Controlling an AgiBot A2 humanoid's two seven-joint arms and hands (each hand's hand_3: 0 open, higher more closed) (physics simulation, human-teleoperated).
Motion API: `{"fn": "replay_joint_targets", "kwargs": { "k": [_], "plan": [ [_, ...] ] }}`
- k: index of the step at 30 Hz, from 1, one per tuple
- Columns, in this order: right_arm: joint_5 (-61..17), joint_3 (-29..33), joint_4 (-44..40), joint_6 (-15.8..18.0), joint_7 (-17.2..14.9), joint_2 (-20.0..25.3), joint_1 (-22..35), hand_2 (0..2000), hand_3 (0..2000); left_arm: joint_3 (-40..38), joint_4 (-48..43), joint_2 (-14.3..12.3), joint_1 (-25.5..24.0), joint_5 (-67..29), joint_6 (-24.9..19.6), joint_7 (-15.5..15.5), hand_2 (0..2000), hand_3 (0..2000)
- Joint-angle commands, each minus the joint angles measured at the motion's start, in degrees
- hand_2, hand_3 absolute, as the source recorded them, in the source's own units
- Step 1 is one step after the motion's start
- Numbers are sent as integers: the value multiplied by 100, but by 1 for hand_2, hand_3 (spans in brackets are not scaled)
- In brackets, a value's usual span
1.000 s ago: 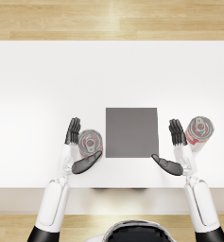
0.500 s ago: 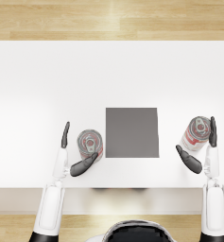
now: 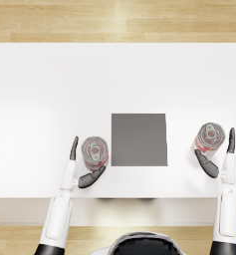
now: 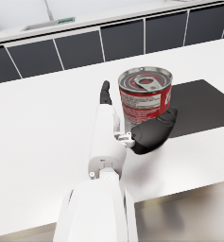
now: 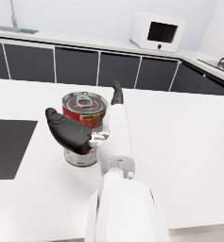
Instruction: Pick up the red can on the left and place it in the middle, then pick up the red can on the right and place it on top of the can in the middle
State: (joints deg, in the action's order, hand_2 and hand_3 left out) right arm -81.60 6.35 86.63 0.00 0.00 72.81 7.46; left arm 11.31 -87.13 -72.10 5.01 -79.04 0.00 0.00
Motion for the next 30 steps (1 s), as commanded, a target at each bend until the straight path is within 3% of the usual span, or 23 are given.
{"fn": "replay_joint_targets", "kwargs": {
  "k": [1, 9, 17, 23, 28, 29, 30],
  "plan": [
    [0, -141, -740, 0, 0, 20, 223, 0, 0, 101, 484, -94, 194, 0, 0, 0, 0, 0],
    [0, -268, -1714, 0, 0, 140, 700, 0, 0, 176, 1118, -302, 440, 0, 0, 0, 0, 0],
    [0, -361, -2450, 0, 0, 257, 1080, 0, 0, 280, 1523, -485, 697, -2, 22, -437, 0, 0],
    [0, -280, -2635, 21, 347, 321, 1176, 0, 0, 321, 1686, -579, 822, -6, 120, -566, 0, 0],
    [-1, -321, -2722, 2, 425, 371, 1244, 0, 0, 393, 1634, -619, 832, -5, 117, -506, 0, 0],
    [-1, -290, -2603, -21, 436, 374, 1185, 0, 0, 399, 1548, -596, 764, -6, 129, -499, 1361, 327],
    [-2, -293, -2535, -23, 418, 380, 1152, 1361, 327, 356, 1476, -594, 751, -6, 52, -493, 2000, 653]
  ]
}}
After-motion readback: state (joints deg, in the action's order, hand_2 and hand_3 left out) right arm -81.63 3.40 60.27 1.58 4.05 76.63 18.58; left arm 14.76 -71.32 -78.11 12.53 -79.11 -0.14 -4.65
